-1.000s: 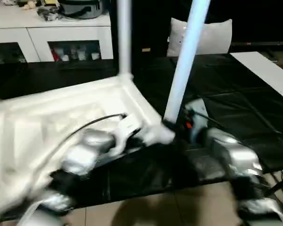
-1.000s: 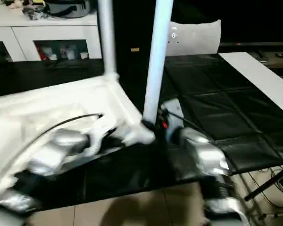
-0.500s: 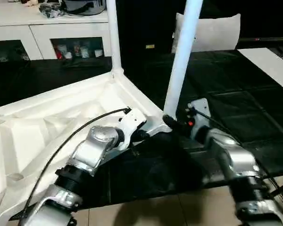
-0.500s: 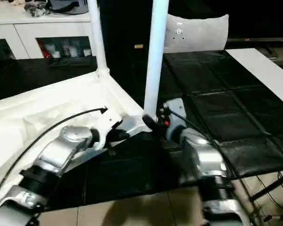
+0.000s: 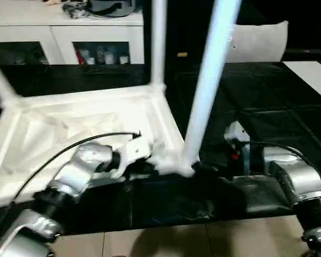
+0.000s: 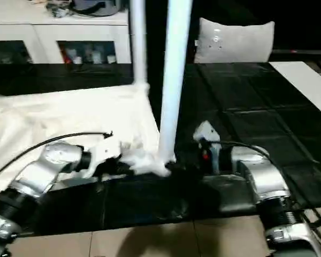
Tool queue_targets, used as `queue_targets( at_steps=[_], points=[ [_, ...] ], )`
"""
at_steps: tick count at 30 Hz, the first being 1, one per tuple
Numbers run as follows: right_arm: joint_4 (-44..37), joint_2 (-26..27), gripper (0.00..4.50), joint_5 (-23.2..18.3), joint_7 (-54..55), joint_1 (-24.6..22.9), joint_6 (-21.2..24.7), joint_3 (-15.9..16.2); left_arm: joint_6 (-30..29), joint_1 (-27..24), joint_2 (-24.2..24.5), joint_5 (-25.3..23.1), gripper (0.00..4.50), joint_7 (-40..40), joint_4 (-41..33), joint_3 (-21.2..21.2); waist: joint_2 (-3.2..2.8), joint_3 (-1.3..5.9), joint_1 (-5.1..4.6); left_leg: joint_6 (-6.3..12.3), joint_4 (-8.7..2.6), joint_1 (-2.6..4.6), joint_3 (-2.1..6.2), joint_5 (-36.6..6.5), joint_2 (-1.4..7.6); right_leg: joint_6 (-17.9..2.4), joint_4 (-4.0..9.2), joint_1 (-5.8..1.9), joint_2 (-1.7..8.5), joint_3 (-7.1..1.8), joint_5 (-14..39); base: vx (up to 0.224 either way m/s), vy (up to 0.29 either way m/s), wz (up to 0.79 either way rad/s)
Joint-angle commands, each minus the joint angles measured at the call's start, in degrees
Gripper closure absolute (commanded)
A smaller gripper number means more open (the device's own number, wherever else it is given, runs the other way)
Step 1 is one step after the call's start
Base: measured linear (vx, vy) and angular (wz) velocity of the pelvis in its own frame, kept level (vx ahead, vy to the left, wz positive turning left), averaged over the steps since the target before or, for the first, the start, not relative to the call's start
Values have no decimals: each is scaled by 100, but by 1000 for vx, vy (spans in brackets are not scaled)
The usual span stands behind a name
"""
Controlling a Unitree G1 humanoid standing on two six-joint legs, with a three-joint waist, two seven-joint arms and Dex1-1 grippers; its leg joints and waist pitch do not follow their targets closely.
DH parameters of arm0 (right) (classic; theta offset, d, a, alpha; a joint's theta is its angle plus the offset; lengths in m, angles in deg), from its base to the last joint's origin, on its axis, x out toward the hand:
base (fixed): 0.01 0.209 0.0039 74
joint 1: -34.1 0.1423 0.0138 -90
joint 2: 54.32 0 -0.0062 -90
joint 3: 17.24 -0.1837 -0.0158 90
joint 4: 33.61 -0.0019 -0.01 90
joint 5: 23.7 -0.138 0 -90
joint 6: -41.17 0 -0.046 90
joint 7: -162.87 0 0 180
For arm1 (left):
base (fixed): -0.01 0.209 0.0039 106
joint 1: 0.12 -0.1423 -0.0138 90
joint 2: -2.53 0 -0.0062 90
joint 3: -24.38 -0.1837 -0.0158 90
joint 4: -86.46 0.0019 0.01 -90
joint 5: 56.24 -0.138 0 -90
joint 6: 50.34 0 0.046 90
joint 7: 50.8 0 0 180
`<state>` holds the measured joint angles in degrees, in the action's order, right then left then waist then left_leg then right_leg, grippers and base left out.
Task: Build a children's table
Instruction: Rotate leg to tighten
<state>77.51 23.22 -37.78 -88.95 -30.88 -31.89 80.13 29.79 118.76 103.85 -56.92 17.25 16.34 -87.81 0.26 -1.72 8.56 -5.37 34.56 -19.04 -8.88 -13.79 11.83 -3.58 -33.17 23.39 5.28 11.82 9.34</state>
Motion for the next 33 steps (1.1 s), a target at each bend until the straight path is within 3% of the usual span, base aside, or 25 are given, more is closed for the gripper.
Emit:
queue_targets(
  at_steps=[1, 2, 3, 5, 7, 10, 16, 23, 24, 26, 28, 31, 33],
  points=[
    [-35, -110, 111, -159, -326, 113, 33, 102, 219, -53, 60, -26, 450, 413, -214, -307, 64, 368, -10, 610, -333, -61, 10, 207, 253, -366, 284, -428, 471, -506, 1187, 0, 0, 0],
    [-55, -148, 119, -188, -458, 104, 38, 153, 323, -69, 109, -22, 450, 520, -228, -345, 55, 362, 7, 613, -335, -64, 5, 172, 247, -373, 297, -431, 474, -504, 1241, 0, 0, 0],
    [-69, -173, 123, -200, -557, 93, 30, 197, 384, -80, 146, -21, 450, 604, -241, -375, 96, 359, 2, 606, -337, -69, -1, 156, 247, -350, 300, -436, 471, -507, 1279, 0, 0, 0],
    [-29, -165, 131, -160, -614, 84, -65, 240, 465, -89, 185, -28, 450, 704, -248, -408, 96, 349, 22, 533, -345, -66, -9, 79, 233, -253, 337, -432, 470, -501, 1498, 0, 0, 0],
    [36, -100, 169, -166, -641, 93, -95, 247, 524, -85, 204, -31, 450, 760, -235, -416, 100, 347, 44, 459, -352, -68, -15, -9, 220, -156, 364, -435, 470, -496, 1678, 0, 0, 0],
    [-23, -25, 187, -267, -840, 67, -1, 262, 540, -87, 201, 1, 450, 792, -266, -411, 108, 355, 49, 411, -353, -69, -8, -16, 220, -75, 368, -438, 461, -485, 1690, 0, 0, 0],
    [-50, 5, 239, -325, -888, 24, 12, 325, 604, -98, 178, -45, 450, 730, -205, -412, 106, 368, 68, 408, -344, -78, 3, 120, 231, -150, 325, -440, 460, -494, 1421, 0, 0, 0],
    [-324, 35, 251, -377, -783, -191, 194, 250, 254, -148, 28, 126, 450, 535, -272, -241, 106, 357, 76, 326, -359, -65, -2, -21, 226, -47, 370, -444, 453, -480, 1641, 0, 0, 0],
    [-338, 185, 251, -296, -291, -179, 324, 156, -59, -176, -64, 182, 450, 345, -374, -155, 30, 358, 81, 295, -361, -61, 4, -32, 228, -66, 368, -442, 462, -482, 1644, 0, 0, 0],
    [-268, 508, 252, -81, 711, -80, 554, -4, -547, -191, -245, 176, 450, -66, -464, -24, 60, 327, 26, 190, -387, -41, 11, -158, 233, -44, 424, -430, 452, -462, 1782, 0, 0, 0],
    [-202, 748, 253, 64, 1395, 5, 707, -123, -847, -169, -412, 157, 450, -409, -480, 86, 62, 306, -69, 16, -386, -42, 5, -408, 147, 197, 525, -463, 441, -393, 2346, 0, 0, 0],
    [67, 1318, 256, 306, 2982, 264, 1164, -508, -1679, -25, -966, 290, 450, -1234, -639, 471, 25, 311, -225, -31, -380, -26, 24, -525, 154, 289, 584, -449, 434, -354, 2492, 0, 0, 0],
    [214, 1493, 256, 463, 3573, 363, 1095, -619, -1866, 57, -1134, 204, 450, -1564, -614, 558, 35, 318, -318, -31, -370, -57, 41, -571, 128, 349, 603, -468, 435, -316, 2537, 0, 0, 0]
  ],
)
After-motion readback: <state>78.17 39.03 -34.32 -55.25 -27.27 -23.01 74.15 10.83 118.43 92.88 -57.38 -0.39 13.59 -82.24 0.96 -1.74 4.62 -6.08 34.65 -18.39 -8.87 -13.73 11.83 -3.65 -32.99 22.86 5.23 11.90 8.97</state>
